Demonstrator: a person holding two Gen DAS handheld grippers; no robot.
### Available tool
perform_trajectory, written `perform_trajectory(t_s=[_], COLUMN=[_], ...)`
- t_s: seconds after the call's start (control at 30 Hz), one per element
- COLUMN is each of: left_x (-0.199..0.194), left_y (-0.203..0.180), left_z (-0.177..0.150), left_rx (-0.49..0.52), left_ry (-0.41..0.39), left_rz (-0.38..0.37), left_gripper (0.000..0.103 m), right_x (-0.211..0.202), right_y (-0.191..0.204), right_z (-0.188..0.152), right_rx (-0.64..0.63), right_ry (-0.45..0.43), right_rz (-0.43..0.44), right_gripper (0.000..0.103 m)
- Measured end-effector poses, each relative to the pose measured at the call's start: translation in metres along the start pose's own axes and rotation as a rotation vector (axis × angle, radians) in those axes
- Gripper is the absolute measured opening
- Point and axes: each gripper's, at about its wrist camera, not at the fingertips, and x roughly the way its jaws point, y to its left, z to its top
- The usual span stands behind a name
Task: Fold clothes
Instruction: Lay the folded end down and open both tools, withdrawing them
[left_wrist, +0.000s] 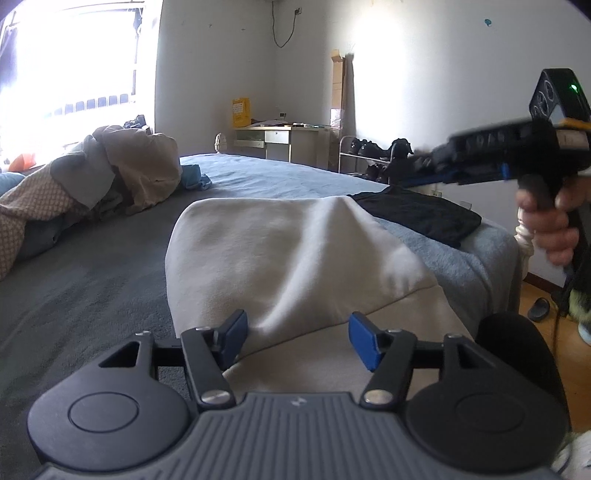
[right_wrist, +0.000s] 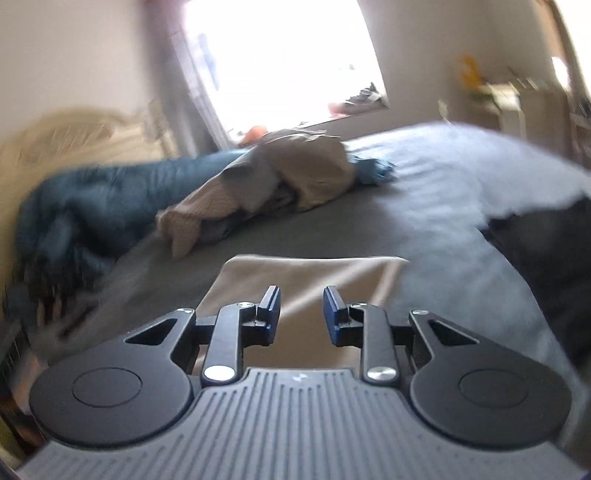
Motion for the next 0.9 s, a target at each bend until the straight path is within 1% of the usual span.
perform_trajectory(t_s=[0.03, 0.1, 0.17, 0.2, 0.23, 0.27, 0.33, 0.43, 0.47, 0.57, 0.67, 0.73, 0.77, 0.8, 0.87, 0.9], left_x=[-0.002, -0.007, -0.014, -0.016, -0.017, -0.015, -0.007, -0.001, 0.0, -0.007, -0.016, -0.023, -0.028, -0.033, -0.038, -0.04], left_y=[0.001, 0.002, 0.005, 0.005, 0.004, 0.002, -0.004, -0.011, -0.012, -0.01, -0.006, -0.005, -0.005, -0.003, 0.004, 0.008], left_z=[0.001, 0.005, 0.011, 0.015, 0.019, 0.021, 0.022, 0.018, 0.014, 0.005, -0.005, -0.015, -0.02, -0.024, -0.032, -0.035], left_rx=[-0.007, -0.028, -0.052, -0.059, -0.063, -0.06, -0.046, -0.027, -0.021, -0.045, -0.073, -0.084, -0.089, -0.099, -0.15, -0.18], left_ry=[-0.001, -0.017, -0.05, -0.068, -0.088, -0.096, -0.097, -0.093, -0.091, -0.086, -0.063, -0.05, -0.052, -0.046, -0.013, 0.005], left_rz=[0.005, 0.015, 0.011, 0.002, -0.011, -0.022, -0.038, -0.04, -0.034, -0.027, -0.024, -0.011, -0.002, -0.003, -0.03, -0.046], left_gripper=[0.062, 0.062, 0.062, 0.062, 0.062, 0.062, 0.062, 0.062, 0.062, 0.062, 0.062, 0.062, 0.063, 0.063, 0.063, 0.063], right_x=[0.006, 0.021, 0.039, 0.047, 0.054, 0.055, 0.056, 0.048, 0.041, 0.023, 0.027, 0.035, 0.043, 0.049, 0.062, 0.056], right_y=[0.006, 0.007, 0.003, 0.002, 0.003, 0.007, 0.017, 0.024, 0.026, 0.038, 0.05, 0.059, 0.062, 0.062, 0.061, 0.062], right_z=[-0.005, -0.021, -0.045, -0.058, -0.07, -0.077, -0.076, -0.062, -0.053, -0.023, -0.008, -0.016, -0.022, -0.032, -0.052, -0.058], right_rx=[-0.038, -0.048, -0.055, -0.071, -0.103, -0.142, -0.21, -0.244, -0.246, -0.244, -0.208, -0.221, -0.225, -0.214, -0.189, -0.172], right_ry=[0.023, 0.098, 0.204, 0.243, 0.258, 0.246, 0.234, 0.228, 0.199, 0.079, 0.039, 0.08, 0.119, 0.181, 0.306, 0.321], right_rz=[0.0, -0.006, -0.05, -0.081, -0.095, -0.108, -0.132, -0.141, -0.135, -0.081, 0.056, 0.116, 0.123, 0.115, 0.097, 0.091], right_gripper=[0.024, 0.023, 0.019, 0.017, 0.017, 0.017, 0.017, 0.017, 0.017, 0.018, 0.018, 0.017, 0.018, 0.018, 0.017, 0.018])
